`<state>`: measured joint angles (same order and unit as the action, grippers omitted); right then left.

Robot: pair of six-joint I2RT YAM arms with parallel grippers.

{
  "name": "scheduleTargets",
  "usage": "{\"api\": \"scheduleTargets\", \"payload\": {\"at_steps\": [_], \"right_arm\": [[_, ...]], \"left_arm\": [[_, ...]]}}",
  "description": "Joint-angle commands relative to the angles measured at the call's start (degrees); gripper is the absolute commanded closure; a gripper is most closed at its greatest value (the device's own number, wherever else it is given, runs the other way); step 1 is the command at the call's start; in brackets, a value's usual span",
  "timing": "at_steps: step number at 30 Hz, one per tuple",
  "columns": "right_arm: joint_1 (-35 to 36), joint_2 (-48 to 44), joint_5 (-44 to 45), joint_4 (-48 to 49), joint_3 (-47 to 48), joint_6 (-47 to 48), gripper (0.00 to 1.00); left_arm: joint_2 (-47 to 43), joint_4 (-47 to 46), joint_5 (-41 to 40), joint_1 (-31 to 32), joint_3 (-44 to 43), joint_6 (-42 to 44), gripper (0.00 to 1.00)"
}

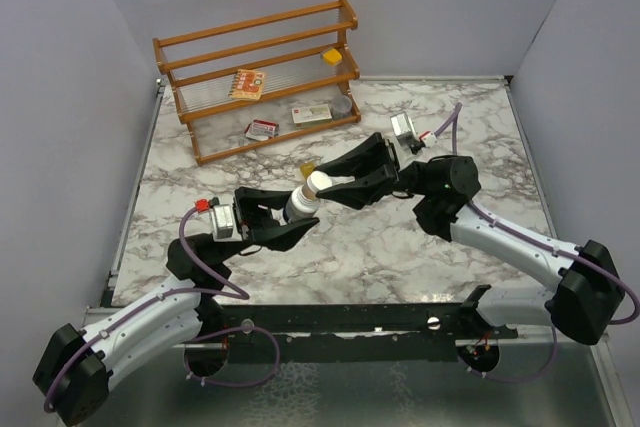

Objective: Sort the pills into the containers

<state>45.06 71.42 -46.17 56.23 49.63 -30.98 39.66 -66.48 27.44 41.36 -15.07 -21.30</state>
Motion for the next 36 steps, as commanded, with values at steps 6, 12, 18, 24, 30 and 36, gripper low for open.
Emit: {"api": "scheduleTargets", "payload": {"at_steps": [6, 12, 18, 24, 30, 36], "right_arm": [[0.4, 1.4, -1.7, 4.4, 0.0, -1.7, 0.99], [0.7, 1.1, -2.3, 4.1, -0.9, -1.7, 0.99], [1.2, 1.8, -2.9, 4.7, -1.0, -2.2, 0.98], [1.5, 2.6, -2.5, 4.7, -1.1, -1.7, 0.98], [1.8, 3.2, -3.2, 3.6, -0.1, -1.4, 0.98], [2.5, 3.6, -4.2, 1.2, 1.0, -0.4, 0.97]], "left_arm": [[0.9, -4.2, -1.8, 0.0, 0.3, -0.7, 1.0], [0.6, -4.1, -2.4, -0.1, 0.2, -0.2, 1.0], [1.6, -4.8, -2.1, 0.0, 0.1, -0.8, 1.0], [1.2, -4.8, -1.9, 0.0, 0.1, -0.9, 1.0], [1.4, -4.7, -1.6, 0.0, 0.1, -1.0, 1.0], [1.7, -4.6, -1.7, 0.0, 0.0, -0.9, 1.0]]}}
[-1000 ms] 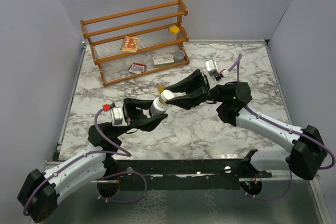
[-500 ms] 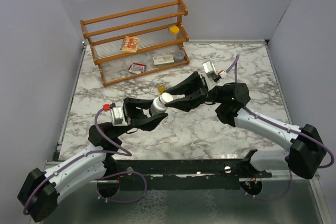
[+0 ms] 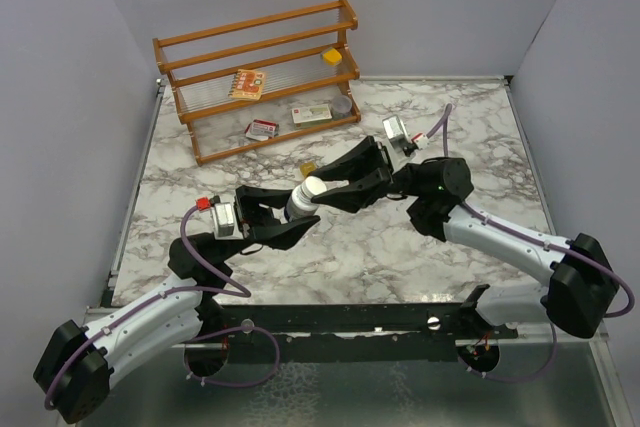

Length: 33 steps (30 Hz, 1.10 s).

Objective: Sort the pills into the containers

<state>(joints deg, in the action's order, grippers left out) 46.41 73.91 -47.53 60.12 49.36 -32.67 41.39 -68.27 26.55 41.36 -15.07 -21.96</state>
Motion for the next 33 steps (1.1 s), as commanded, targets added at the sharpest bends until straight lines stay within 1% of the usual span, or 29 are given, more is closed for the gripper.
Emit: {"api": "scheduleTargets", "payload": {"at_steps": [1, 7, 17, 22, 26, 33], "right_arm": [[1.3, 1.1, -3.1, -3.0, 1.5, 1.5, 0.97], [1.8, 1.4, -4.4, -6.4, 2.1, 3.6, 0.96], [2.0, -1.1, -3.4, -10.4, 0.9, 6.6, 0.97], [2.0, -2.2, -3.4, -15.4, 2.4, 8.4, 0.97], [2.0, -2.5, -3.5, -18.8, 3.3, 9.6, 0.97], [2.0, -1.6, -6.1, -22.5, 4.7, 9.5, 0.98]], "left_arm": [[0.1, -2.9, -0.7, 0.1, 0.0, -0.3, 1.0], [-0.2, -2.8, -1.1, 0.0, -0.3, -0.3, 1.0], [-2.1, -1.9, -0.9, 0.0, -0.8, -0.7, 1.0], [-3.4, 1.6, 0.9, 0.0, -1.9, 0.8, 1.0], [-4.1, 2.5, 1.9, 0.0, -2.3, 1.2, 1.0], [-4.1, 4.0, 4.8, 0.0, -3.6, 1.6, 1.0]]}}
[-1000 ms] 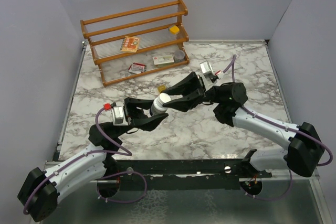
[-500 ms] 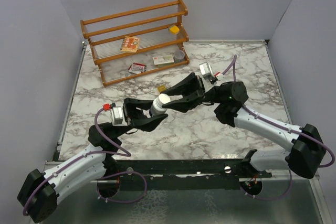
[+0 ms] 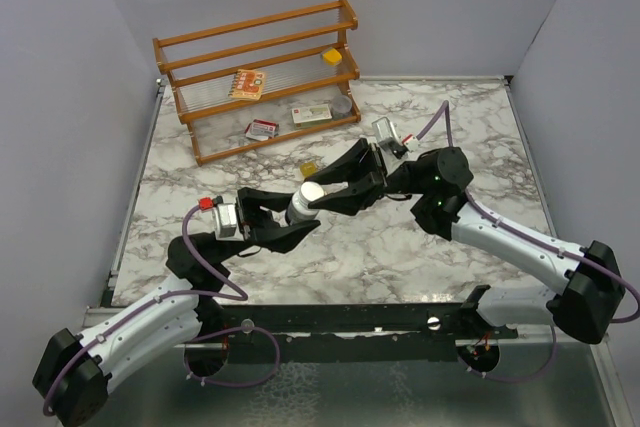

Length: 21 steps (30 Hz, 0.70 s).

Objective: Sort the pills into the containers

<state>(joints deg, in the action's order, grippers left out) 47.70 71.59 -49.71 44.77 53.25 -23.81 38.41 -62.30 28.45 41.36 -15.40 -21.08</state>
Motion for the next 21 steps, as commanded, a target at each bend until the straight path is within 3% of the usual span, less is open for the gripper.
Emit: {"api": "scheduleTargets", "payload": {"at_steps": [1, 12, 21], "right_arm": [[0.7, 0.5, -3.8, -7.8, 0.8, 0.9, 0.98], [0.7, -0.6, -3.6, -10.5, -0.7, 2.6, 0.98], [0.7, -0.5, -4.1, -7.3, -1.6, 0.9, 0.98]], "left_arm": [[-1.5, -2.0, 2.9, 0.0, -3.1, 0.9, 1.0], [-5.3, 2.4, 1.1, 0.0, -5.0, 4.5, 1.0], [-7.3, 2.7, 0.5, 0.0, -5.6, 5.7, 1.0]]}}
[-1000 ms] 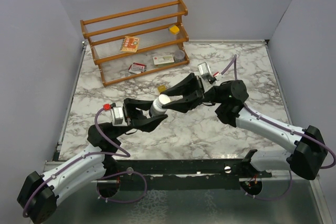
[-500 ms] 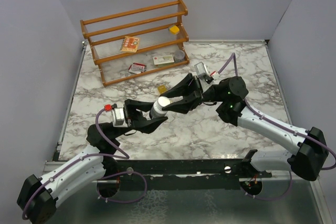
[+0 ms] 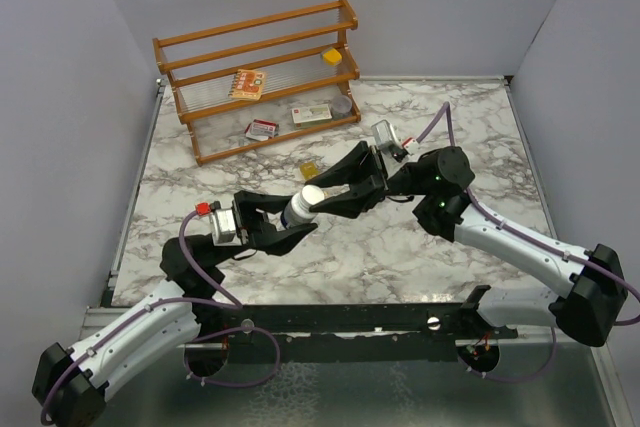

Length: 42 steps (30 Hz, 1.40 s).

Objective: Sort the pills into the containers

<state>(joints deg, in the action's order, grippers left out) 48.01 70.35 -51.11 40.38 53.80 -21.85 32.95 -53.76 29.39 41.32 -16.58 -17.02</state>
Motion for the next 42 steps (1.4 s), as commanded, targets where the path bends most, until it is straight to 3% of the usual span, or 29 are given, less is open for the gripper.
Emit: {"api": "scheduleTargets", "payload": {"at_steps": [1, 9, 21, 42], "right_arm": [[0.4, 1.0, -2.8, -2.5, -2.1, -1.3, 0.98], [0.4, 2.7, -3.1, -1.3, -1.4, -2.5, 0.98], [0.4, 1.6, 0.9, -7.8, -0.8, 1.7, 0.99], [0.4, 1.3, 8.8, -17.4, 0.1, 8.9, 0.99]], "left_arm": [[-1.8, -5.8, -0.5, 0.0, -4.6, 1.8, 1.0], [-1.9, -5.3, 0.2, 0.0, -5.6, 2.6, 1.0], [-0.8, 4.1, -1.0, 0.0, -10.5, 8.5, 1.0], [-2.0, 15.9, -11.1, 0.0, -15.3, 14.8, 1.0]]}}
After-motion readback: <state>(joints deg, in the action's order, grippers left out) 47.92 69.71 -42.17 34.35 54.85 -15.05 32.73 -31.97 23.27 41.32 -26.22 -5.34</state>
